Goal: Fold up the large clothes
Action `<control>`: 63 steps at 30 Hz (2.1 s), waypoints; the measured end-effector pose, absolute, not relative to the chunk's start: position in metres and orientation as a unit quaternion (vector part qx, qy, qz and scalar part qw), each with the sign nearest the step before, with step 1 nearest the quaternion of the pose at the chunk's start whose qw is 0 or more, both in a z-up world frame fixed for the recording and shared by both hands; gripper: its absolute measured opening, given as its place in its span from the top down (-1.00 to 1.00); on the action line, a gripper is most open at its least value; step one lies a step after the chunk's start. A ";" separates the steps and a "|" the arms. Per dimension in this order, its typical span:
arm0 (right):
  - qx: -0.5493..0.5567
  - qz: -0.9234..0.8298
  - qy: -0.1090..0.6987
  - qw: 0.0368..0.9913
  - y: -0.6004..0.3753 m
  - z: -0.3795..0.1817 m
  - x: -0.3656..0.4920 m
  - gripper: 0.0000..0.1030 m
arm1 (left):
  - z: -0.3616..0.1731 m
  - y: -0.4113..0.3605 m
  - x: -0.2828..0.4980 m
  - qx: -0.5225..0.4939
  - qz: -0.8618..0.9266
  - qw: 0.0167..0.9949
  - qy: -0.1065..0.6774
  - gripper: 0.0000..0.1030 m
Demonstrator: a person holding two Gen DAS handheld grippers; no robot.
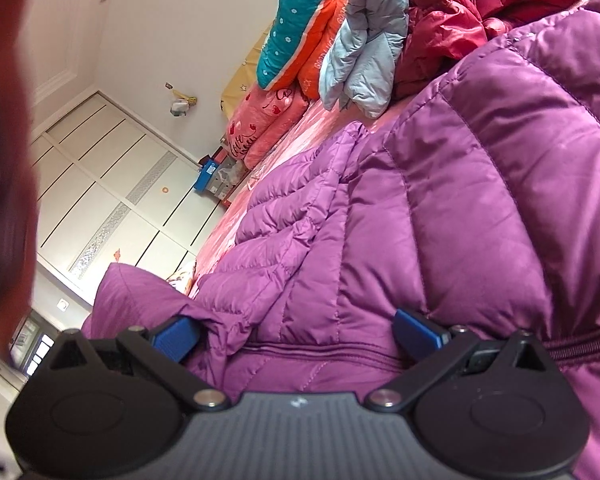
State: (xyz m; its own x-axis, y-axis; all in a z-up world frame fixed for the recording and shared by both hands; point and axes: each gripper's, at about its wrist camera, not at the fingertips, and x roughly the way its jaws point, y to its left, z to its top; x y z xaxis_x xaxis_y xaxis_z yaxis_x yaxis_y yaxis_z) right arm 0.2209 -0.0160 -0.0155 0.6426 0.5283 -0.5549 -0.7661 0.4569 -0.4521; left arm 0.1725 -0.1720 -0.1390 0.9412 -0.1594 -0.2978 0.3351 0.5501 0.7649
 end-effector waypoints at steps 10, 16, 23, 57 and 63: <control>-0.475 0.400 0.220 0.752 0.055 -0.072 0.229 -0.79 | -0.137 -0.166 0.176 0.431 -0.149 0.883 0.108 -0.99; -0.453 0.373 0.224 0.778 0.057 -0.071 0.237 0.48 | -0.138 -0.167 0.174 0.438 -0.147 0.881 0.100 -0.99; -0.343 0.302 0.155 0.876 -0.015 -0.007 0.246 0.82 | -0.138 -0.166 0.170 0.446 -0.147 0.878 0.090 -0.99; -0.321 0.344 0.257 0.844 0.006 0.004 0.304 -0.95 | -0.133 -0.145 0.200 0.468 -0.090 0.877 0.065 -0.98; -0.336 0.304 0.296 0.841 0.008 -0.020 0.325 0.65 | -0.134 -0.136 0.195 0.465 -0.094 0.878 0.061 -0.98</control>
State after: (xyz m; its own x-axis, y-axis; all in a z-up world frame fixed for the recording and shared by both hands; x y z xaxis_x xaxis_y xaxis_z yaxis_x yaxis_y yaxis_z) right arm 0.3249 0.0084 -0.0197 0.6390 0.3130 -0.7026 -0.7109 0.5891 -0.3841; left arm 0.1948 -0.1364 -0.1336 0.9749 -0.1086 -0.1945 0.2219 0.5499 0.8052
